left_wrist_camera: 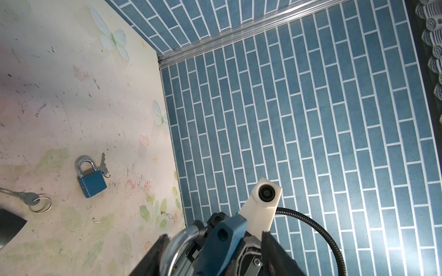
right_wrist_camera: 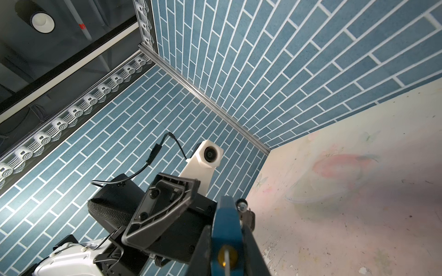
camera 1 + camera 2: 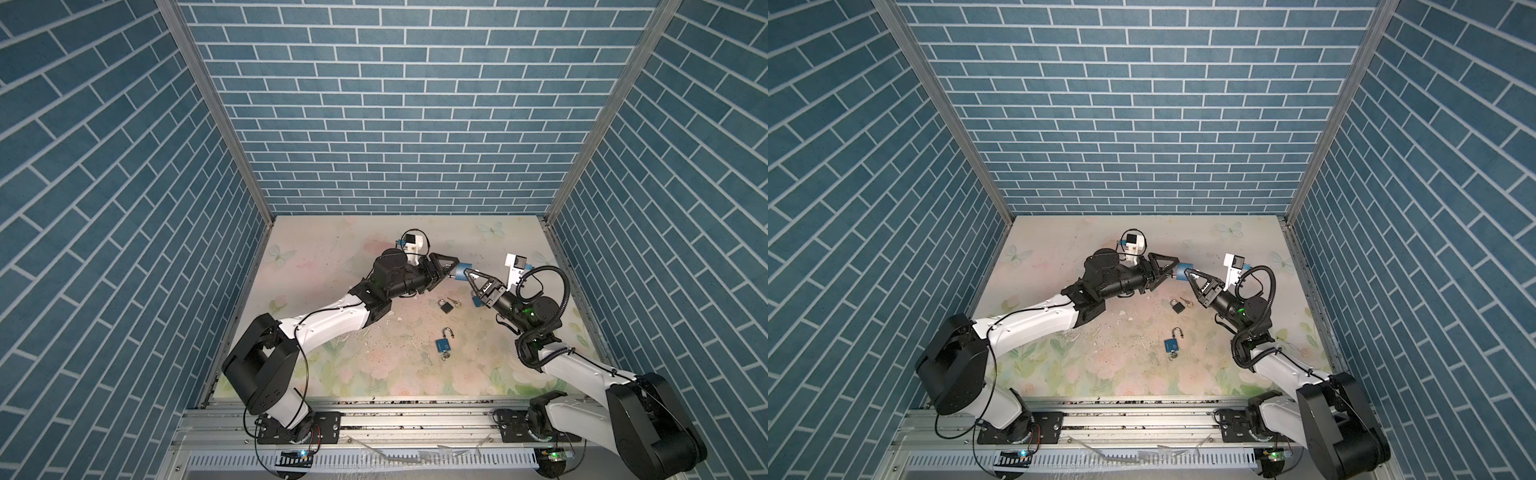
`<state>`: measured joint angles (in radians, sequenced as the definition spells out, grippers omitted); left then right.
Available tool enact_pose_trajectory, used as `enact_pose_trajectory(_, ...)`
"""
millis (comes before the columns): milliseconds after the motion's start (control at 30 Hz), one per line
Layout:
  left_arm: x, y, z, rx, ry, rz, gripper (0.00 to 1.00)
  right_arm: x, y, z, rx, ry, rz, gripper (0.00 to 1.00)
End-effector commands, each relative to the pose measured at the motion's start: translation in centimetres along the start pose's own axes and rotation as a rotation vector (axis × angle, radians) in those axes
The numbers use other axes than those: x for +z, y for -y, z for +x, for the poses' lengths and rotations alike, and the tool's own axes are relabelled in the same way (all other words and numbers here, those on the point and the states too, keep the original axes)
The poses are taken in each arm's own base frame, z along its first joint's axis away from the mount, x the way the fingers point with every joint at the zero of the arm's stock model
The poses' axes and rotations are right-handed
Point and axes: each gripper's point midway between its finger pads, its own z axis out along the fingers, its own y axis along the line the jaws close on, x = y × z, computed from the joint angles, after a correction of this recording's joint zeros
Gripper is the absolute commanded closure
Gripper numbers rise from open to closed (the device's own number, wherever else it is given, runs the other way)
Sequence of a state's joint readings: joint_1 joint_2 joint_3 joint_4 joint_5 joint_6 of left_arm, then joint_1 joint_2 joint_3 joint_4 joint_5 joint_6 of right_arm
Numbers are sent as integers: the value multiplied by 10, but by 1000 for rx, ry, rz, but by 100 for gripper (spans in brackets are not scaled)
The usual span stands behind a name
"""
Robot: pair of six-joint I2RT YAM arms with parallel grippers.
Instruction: Lock with the key
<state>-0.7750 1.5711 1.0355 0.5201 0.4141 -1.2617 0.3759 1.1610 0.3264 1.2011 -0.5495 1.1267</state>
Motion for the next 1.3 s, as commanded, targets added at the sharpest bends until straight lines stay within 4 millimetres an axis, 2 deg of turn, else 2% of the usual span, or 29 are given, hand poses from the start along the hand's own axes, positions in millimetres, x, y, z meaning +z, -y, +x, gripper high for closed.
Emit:
enact_pose_trajectory(0,-1,15,-4,68,12,48,41,5,-26,-15,-24,37,-88,100)
enact_pose_trajectory(300,-12,7,-4,117,27,-9,45,8,-23,-15,-19,35,-79,100)
enact_pose_trajectory(633,-29,2,-14,150,68,-30,51,8,-23,-15,-13,30,-82,100)
enact_pose_trajectory(933,-22,8,-10,185,31,9,54,9,-26,-15,-11,22,-92,100)
enact_pose_trajectory(1267,-20,-2,-7,193,13,-16,59,12,-27,-16,-5,19,-102,100)
